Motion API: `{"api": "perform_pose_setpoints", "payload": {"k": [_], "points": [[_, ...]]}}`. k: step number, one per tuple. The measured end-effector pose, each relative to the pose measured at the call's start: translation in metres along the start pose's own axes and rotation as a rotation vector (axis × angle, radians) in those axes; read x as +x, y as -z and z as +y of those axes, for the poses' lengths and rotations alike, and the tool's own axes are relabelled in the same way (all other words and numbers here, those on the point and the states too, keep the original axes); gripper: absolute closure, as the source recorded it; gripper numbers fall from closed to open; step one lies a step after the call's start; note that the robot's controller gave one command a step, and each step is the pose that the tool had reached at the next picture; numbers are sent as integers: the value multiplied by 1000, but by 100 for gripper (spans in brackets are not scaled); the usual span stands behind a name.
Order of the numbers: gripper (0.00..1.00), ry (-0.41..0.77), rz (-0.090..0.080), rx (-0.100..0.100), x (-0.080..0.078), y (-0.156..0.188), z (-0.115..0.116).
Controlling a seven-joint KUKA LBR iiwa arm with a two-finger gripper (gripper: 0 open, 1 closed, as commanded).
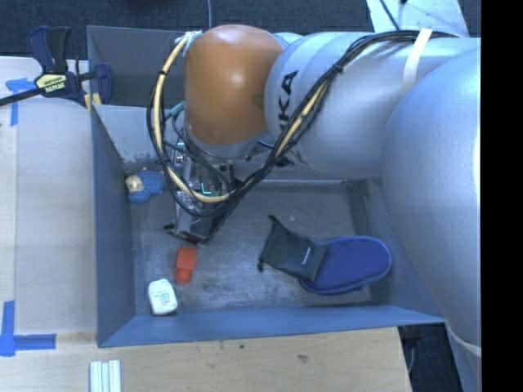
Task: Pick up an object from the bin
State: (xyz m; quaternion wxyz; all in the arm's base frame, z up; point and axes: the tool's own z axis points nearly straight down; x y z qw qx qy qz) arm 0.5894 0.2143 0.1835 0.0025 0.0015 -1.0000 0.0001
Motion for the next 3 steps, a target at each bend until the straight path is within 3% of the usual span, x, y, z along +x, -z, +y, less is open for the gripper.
{"api": "perform_pose_setpoints", "payload": {"k": [1, 2, 3], "points": [[0, -275, -9, -5, -32, -102, -53], [0, -69, -17, -6, 30, -111, -74], [0, -35, -5, -1, 108, -114, -99]]}}
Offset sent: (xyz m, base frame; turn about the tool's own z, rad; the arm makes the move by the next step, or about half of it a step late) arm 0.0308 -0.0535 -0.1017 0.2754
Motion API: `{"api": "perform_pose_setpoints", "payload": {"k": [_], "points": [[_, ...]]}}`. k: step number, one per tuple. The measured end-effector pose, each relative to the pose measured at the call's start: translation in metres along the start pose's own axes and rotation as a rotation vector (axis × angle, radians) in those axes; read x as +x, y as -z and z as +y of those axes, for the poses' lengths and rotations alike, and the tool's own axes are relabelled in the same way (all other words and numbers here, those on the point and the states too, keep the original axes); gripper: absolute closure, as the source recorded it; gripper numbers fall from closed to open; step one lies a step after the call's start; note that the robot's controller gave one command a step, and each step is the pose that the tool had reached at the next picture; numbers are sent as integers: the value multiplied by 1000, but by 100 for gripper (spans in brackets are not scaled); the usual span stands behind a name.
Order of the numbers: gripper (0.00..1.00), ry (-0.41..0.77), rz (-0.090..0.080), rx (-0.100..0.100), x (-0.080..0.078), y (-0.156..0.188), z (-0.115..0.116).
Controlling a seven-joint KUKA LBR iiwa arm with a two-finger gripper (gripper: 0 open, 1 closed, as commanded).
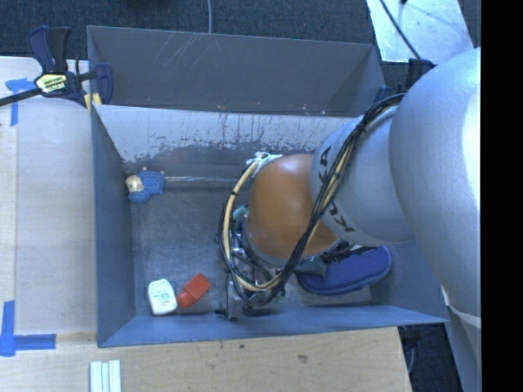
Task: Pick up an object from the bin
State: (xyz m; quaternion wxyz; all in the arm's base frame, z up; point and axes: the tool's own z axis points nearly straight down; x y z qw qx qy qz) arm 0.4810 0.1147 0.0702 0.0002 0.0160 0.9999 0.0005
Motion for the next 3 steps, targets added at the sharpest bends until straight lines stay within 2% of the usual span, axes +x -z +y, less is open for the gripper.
{"api": "perform_pose_setpoints", "payload": {"k": [1, 2, 3], "points": [[0, 126, -4, -2, -18, 4, 67], [100, 120, -2, 0, -18, 4, 64], [100, 130, -11, -4, -23, 99, 135]]}}
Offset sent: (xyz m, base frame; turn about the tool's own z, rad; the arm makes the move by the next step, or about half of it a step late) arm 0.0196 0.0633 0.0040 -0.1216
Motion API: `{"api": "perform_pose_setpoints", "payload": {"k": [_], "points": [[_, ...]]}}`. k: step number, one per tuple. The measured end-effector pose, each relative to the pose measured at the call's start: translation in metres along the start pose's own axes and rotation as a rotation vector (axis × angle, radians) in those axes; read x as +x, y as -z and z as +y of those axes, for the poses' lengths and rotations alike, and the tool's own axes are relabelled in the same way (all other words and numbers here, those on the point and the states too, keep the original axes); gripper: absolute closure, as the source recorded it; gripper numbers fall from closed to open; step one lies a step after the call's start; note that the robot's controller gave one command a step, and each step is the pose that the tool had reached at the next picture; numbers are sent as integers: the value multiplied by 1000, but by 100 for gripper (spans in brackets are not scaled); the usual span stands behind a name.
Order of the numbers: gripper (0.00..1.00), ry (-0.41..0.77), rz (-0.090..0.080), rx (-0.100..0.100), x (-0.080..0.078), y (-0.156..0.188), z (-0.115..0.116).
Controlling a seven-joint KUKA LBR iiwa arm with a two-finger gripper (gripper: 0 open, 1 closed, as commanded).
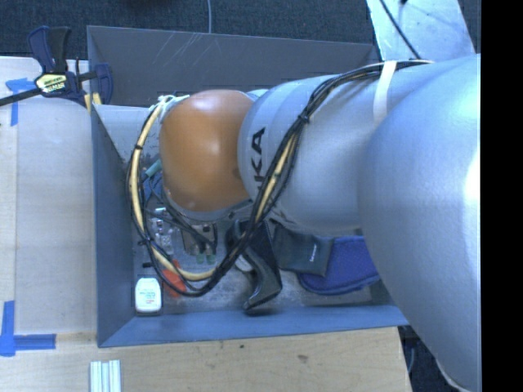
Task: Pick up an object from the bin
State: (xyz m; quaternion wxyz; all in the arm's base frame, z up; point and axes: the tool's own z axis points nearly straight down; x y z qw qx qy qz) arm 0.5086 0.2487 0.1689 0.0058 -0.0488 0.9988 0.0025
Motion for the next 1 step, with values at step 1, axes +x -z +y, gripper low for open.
{"api": "perform_pose_setpoints", "payload": {"k": [1], "points": [[100, 165, 12, 4, 19, -12, -8]]}}
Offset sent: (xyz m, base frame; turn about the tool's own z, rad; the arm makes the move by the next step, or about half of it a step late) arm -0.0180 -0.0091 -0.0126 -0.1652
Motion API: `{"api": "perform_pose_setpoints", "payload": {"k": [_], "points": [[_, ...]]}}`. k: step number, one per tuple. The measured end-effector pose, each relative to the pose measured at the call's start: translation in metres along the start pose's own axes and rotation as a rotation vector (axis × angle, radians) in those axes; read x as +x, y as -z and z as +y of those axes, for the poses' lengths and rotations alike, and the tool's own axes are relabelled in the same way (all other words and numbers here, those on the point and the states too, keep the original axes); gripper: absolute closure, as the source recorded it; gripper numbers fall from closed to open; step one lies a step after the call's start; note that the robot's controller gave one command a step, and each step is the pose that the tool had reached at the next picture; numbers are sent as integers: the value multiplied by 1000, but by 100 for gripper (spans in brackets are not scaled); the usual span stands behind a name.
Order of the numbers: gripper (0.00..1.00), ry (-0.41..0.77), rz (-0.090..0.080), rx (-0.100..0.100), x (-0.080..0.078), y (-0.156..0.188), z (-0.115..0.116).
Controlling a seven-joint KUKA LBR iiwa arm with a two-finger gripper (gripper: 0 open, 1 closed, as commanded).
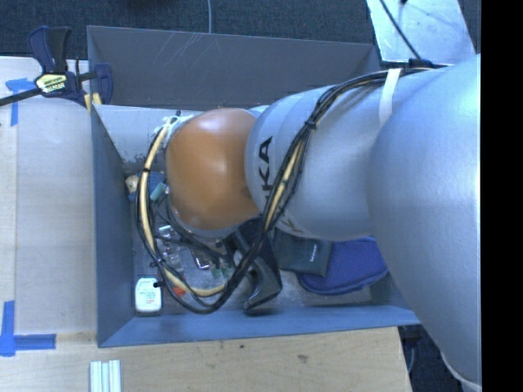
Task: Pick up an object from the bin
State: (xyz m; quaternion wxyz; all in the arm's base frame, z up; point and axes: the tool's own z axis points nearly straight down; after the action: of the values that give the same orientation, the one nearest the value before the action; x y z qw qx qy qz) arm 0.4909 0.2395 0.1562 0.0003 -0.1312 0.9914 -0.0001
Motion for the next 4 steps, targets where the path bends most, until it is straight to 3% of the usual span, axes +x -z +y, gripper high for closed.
{"api": "perform_pose_setpoints", "payload": {"k": [1, 2, 3, 4], "points": [[100, -101, 1, 2, -18, -24, -32], [0, -99, 0, 0, -18, -23, -30], [0, 518, -4, 0, 13, -86, -46], [100, 515, -6, -1, 12, -85, -46]]}}
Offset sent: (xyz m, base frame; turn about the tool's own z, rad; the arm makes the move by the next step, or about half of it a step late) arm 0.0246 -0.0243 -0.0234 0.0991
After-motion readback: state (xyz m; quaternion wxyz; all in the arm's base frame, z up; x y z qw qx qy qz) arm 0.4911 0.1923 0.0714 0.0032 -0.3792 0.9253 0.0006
